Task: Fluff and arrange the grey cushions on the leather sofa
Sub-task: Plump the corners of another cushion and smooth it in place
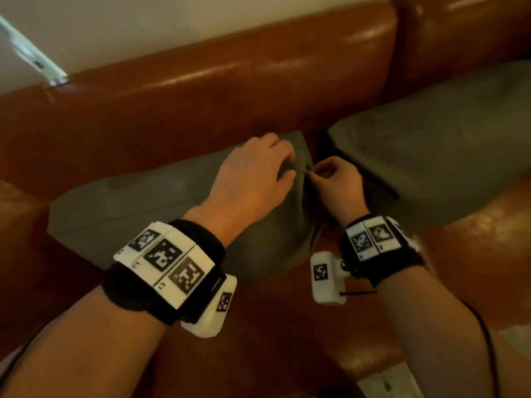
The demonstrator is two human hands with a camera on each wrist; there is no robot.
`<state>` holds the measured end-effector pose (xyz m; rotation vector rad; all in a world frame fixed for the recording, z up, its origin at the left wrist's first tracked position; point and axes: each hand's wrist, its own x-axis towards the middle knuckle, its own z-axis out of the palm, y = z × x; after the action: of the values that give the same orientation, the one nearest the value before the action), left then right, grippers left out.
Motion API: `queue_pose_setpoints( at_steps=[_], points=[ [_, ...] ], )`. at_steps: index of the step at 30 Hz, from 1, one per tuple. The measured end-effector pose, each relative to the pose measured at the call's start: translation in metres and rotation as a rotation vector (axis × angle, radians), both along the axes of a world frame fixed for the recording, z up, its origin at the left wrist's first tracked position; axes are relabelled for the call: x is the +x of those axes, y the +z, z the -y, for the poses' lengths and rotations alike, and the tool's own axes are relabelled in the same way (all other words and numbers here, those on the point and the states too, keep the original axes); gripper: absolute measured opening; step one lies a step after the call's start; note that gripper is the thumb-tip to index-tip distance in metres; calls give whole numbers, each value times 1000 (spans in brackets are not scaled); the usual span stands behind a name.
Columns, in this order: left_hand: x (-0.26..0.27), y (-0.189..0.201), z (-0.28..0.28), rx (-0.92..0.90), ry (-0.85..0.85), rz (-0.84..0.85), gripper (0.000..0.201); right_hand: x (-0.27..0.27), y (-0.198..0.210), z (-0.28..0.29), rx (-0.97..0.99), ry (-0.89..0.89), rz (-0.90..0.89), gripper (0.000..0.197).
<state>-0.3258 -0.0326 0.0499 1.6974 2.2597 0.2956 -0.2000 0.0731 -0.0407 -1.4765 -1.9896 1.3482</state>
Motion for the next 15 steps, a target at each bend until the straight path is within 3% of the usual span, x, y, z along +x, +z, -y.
queue_pose_setpoints(
  at_steps=[2, 7, 11, 15],
  points=[
    [-2, 8, -23, -88, 70, -13, 24, -5, -4, -1, 10, 19, -17, 17],
    [-8, 14, -84, -446, 186, -132, 46, 0, -11, 6, 69, 64, -83, 19],
    [-25, 11, -103, -598, 144, -139, 16, 14, -14, -7, 69, 50, -105, 23],
    [-35, 19, -93, -623, 170, -39, 20, 26, -20, -16, -19, 62, -138, 27]
  ],
)
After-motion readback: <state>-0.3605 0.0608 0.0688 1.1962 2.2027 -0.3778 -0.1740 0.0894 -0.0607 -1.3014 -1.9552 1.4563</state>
